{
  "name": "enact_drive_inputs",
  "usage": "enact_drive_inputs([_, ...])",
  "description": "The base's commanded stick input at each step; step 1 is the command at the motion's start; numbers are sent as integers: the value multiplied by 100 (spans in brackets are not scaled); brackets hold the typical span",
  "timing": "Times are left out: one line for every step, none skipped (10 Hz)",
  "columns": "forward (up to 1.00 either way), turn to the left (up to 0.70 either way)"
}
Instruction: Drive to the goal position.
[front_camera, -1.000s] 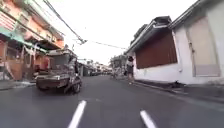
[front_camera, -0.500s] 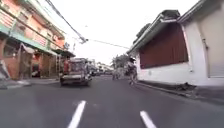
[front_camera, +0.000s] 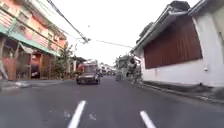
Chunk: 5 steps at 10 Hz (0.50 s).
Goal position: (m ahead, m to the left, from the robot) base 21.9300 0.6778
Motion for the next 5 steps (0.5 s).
enact_drive_inputs([100,2])
enact_drive_inputs([100,5])
enact_drive_inputs([100,38])
enact_drive_inputs([100,40])
enact_drive_inputs([100,40])
